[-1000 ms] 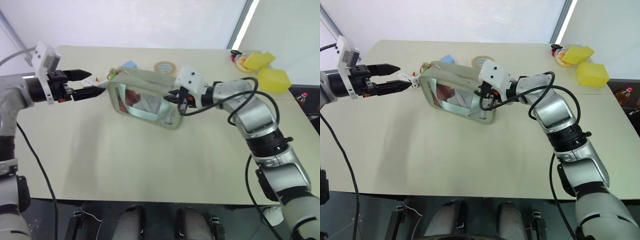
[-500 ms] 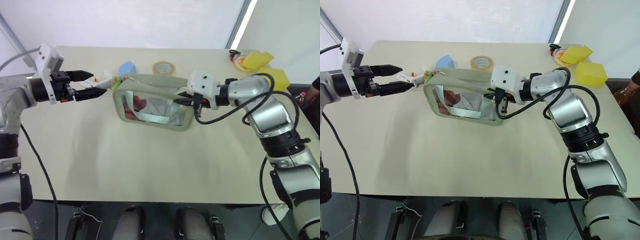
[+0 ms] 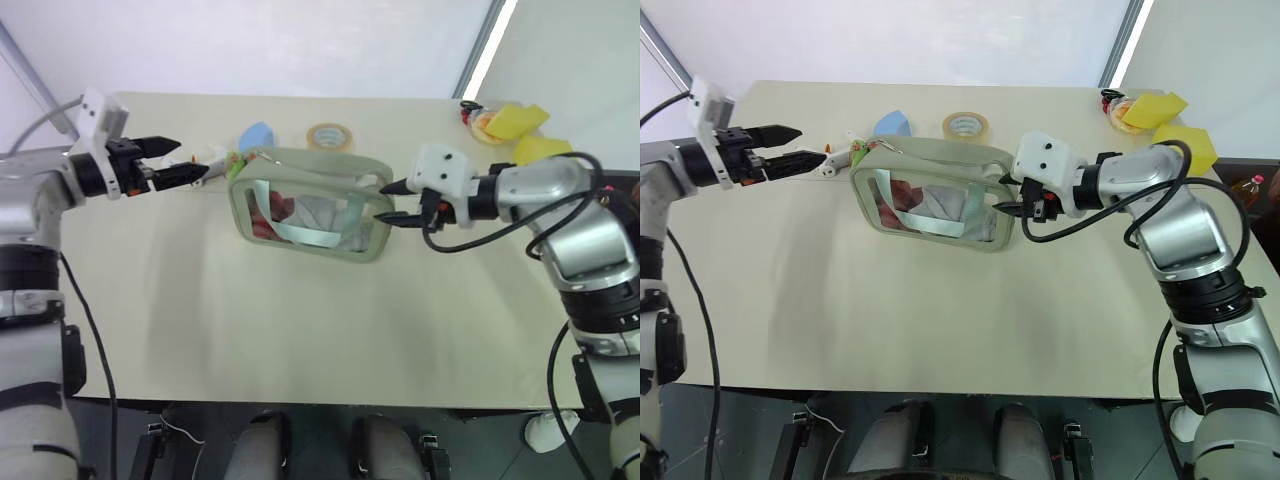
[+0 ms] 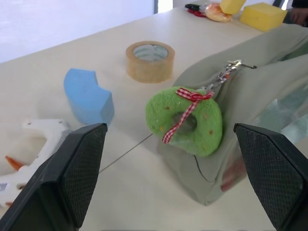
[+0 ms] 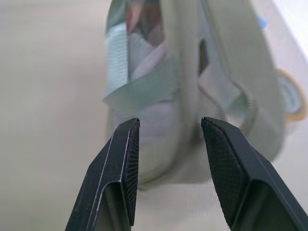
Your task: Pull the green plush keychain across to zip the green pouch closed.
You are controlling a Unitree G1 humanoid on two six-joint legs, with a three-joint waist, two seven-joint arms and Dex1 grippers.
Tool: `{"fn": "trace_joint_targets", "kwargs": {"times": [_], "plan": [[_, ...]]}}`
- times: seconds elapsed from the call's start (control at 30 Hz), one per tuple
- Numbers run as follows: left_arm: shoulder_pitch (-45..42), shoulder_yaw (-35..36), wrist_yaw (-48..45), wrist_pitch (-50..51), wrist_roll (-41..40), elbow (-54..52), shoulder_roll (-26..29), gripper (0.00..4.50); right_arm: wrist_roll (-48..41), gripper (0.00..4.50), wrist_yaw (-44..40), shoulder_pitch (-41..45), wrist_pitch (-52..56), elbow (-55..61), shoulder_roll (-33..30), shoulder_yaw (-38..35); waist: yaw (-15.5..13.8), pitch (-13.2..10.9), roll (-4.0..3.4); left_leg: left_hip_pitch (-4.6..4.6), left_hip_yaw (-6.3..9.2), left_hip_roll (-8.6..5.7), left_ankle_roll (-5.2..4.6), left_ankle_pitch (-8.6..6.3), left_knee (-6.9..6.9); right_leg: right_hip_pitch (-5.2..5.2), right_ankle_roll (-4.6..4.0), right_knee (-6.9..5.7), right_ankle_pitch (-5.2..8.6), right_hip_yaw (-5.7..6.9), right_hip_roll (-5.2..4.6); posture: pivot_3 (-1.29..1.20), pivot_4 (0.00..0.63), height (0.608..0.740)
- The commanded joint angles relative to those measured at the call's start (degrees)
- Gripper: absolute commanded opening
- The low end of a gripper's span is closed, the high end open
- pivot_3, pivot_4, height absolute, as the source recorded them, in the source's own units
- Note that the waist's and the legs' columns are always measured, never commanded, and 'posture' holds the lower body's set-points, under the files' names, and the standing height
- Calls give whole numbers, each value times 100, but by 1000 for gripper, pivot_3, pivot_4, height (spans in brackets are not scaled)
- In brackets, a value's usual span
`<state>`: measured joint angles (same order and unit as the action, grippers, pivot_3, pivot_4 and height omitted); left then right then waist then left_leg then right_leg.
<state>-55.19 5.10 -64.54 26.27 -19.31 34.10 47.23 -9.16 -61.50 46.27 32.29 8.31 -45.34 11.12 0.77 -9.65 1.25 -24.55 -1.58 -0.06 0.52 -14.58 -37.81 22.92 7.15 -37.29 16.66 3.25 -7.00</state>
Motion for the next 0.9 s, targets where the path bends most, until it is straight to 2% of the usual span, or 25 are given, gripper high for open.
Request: {"fn": "trace_joint_targets", "kwargs": {"times": [0.03, 0.07, 0.1, 0.37, 0.8, 0.9], "plan": [[-396, -40, 208, -553, 303, 506, -138, 4500, 81, 678, 110, 0, -154, -31, 65, -33, 5, 0, 0, 0, -1, 0, -1, 0, 0, 1, 0, 1, 0, 0, 0, 0, 150, 740], [-491, -51, 226, -644, 354, 657, -203, 4500, 73, 160, 122, -4, -151, -61, 90, -33, 5, 0, 0, 0, -1, 0, -1, 0, -1, 1, 0, 0, 0, 0, 0, 0, 150, 740], [-572, -86, 232, -765, 426, 801, -271, 4500, 85, 26, 121, -18, -181, -90, 93, -25, 10, 0, 0, 0, -1, 0, -1, 0, -2, 0, 0, 1, 0, 0, 0, 0, 150, 740], [-787, -222, 255, -1436, 773, 1546, -784, 4500, 164, 26, 97, -54, -278, -155, 3, -72, 8, 0, 0, 0, -1, 0, -1, 0, -4, -2, 0, 1, 0, 1, 0, 0, 150, 740], [-963, -132, 688, -2067, 1008, 2323, -1230, 4500, 183, 26, 150, -78, -275, -112, 127, 7, 7, 0, 1, 0, 0, 0, -1, 0, -7, -3, 0, 1, 0, 2, 0, 0, 150, 740], [-1051, 0, 802, -2066, 913, 2415, -1350, 3557, 191, 0, 203, -82, -264, -100, 174, 19, 7, 0, 1, 0, 0, 0, -1, 0, -8, -4, 0, 1, 0, 3, 0, 0, 150, 740]]}}
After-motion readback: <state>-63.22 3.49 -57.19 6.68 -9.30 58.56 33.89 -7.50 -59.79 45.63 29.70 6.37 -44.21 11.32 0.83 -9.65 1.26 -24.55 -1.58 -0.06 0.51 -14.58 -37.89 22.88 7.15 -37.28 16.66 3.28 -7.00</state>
